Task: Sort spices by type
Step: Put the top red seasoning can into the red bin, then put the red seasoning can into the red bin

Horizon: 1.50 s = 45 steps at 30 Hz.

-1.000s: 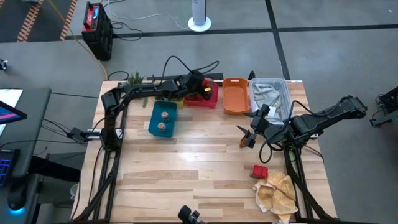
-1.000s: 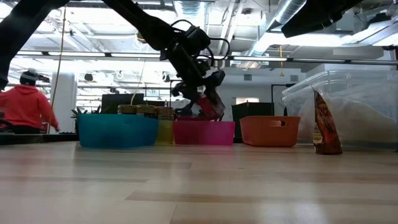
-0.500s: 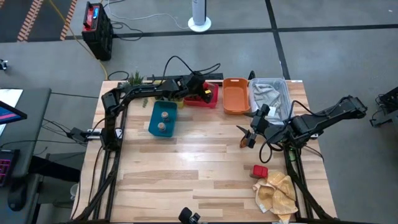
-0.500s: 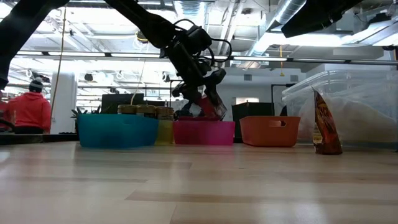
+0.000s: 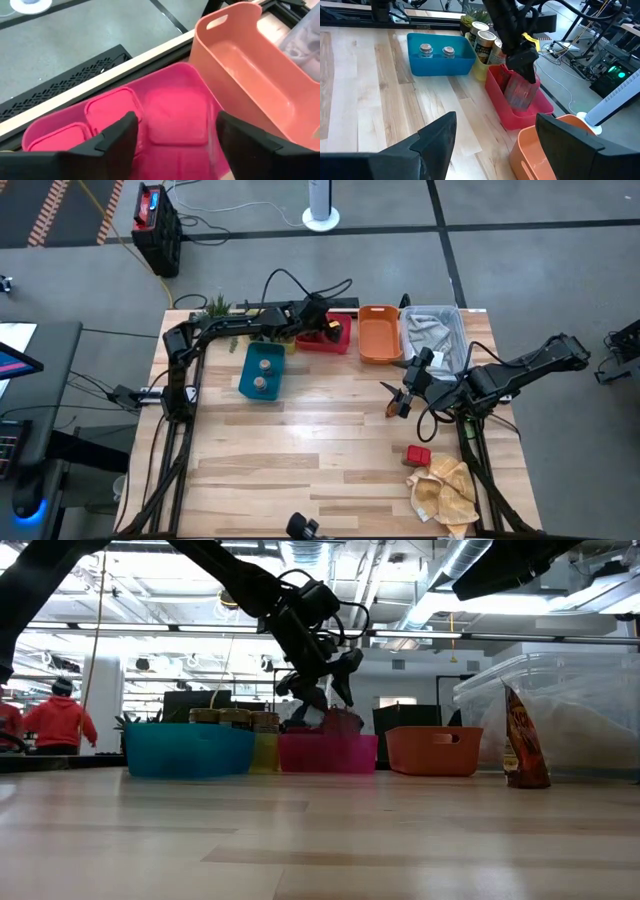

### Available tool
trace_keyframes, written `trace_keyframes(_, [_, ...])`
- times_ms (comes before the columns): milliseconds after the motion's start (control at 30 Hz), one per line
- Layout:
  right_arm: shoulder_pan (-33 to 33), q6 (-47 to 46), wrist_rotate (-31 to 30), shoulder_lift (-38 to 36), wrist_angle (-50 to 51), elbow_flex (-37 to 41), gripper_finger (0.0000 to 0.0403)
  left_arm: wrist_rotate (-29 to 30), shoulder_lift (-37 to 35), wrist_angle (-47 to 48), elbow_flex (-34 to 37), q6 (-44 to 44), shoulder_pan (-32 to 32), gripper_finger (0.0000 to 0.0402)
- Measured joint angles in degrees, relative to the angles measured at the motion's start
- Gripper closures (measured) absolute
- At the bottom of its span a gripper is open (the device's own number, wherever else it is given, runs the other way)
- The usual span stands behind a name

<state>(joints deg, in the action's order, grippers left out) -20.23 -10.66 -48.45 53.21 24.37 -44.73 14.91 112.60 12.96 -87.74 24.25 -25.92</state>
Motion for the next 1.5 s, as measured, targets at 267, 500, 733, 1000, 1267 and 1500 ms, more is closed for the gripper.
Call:
trace_keyframes(267, [0.0, 0.0, 0.4, 0.0, 0.3, 0.0, 0.0099, 1.0, 0.0, -0.9, 0.0, -2.2, -0.1, 0.0109])
trace_keyframes(500, [0.0, 0.0, 0.4, 0.0, 0.5, 0.0, 0.0099, -4.8, -0.8, -0.3, 0.0, -13.1, 0.3, 0.0113])
trace_keyframes(733, [-0.6, -4.2, 0.5, 0.0, 2.0, 0.0, 0.0099, -9.1, -6.9, 4.2, 0.7, -27.1, 4.9, 0.0113])
trace_keyframes(1000, [-1.5, -12.0, 4.2, 4.5, 8.7, -4.4, 0.0101, -3.9, -21.7, -16.4, 21.1, -36.9, 17.6, 0.0114])
trace_keyframes(1267, [-4.5, -19.4, 18.1, 20.8, 23.7, -16.8, 0.0101, -3.1, -35.0, -22.5, 39.3, -32.6, 28.1, 0.0114])
trace_keyframes(1500, [-9.2, -33.9, 33.5, 32.5, 44.6, -24.7, 0.0101, 4.0, -42.7, -23.1, 44.0, -31.0, 34.0, 0.0114])
